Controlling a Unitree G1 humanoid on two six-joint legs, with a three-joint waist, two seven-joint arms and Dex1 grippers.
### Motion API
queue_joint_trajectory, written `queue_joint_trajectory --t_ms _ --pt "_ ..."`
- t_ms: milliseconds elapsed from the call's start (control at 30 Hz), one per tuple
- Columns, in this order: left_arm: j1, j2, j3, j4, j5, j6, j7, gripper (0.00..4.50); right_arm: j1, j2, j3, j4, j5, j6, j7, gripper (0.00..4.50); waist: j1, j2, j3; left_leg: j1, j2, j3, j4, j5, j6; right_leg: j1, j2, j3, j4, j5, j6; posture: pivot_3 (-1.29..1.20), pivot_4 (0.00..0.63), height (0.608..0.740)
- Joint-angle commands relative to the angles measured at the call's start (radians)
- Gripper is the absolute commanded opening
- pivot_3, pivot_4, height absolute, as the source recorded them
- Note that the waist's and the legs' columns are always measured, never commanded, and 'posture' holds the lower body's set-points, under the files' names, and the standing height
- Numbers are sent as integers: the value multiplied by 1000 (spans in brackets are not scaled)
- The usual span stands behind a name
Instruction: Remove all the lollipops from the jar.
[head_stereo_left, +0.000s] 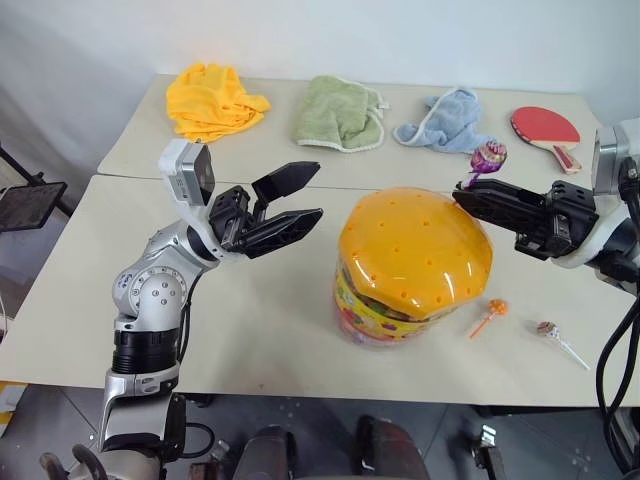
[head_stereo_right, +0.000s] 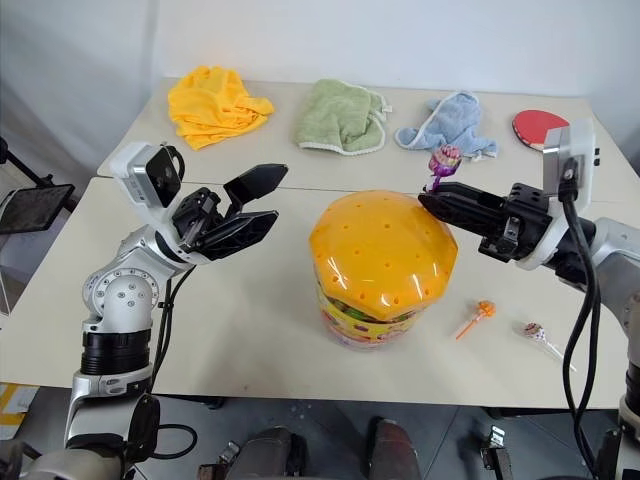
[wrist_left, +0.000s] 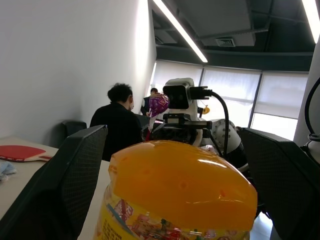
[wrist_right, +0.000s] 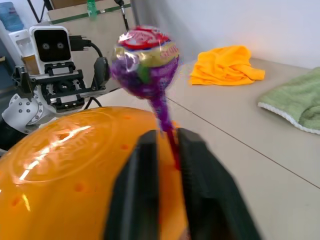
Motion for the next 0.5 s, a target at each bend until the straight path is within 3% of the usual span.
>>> queue_joint_trajectory --t_ms 33,200,267,333,500 --pt "2 1 10 -31 -6 -11 -2 4500 -29 24 -45 -8 22 -34 -5 58 -1 0 0 0 0 0 0 0 0 0 0 0 0 0 0 0 150 740" --pt "1 0 24 -35 -21 -11 0 4500 -32 36 -210 54 174 -11 -71 58 4 0 0 -1 0 0 0 0 0 0 0 0 0 0 0 0 150 740" --pt "1 0 41 -45 -53 5 3 4500 -4 3 -272 84 166 -3 -82 58 6 0 0 -2 0 -2 1 0 0 0 0 -1 0 0 0 0 150 740" --pt "3 0 56 -53 -82 21 6 4500 47 -44 -325 114 130 5 -56 58 6 0 0 -5 -1 -2 1 0 0 -2 -1 -2 -1 0 1 0 150 740" --pt "17 32 41 -86 -79 26 -42 4500 341 -185 -395 230 -136 -18 57 58 6 0 0 -5 0 -3 1 0 0 -1 -1 -3 -2 1 1 0 150 740"
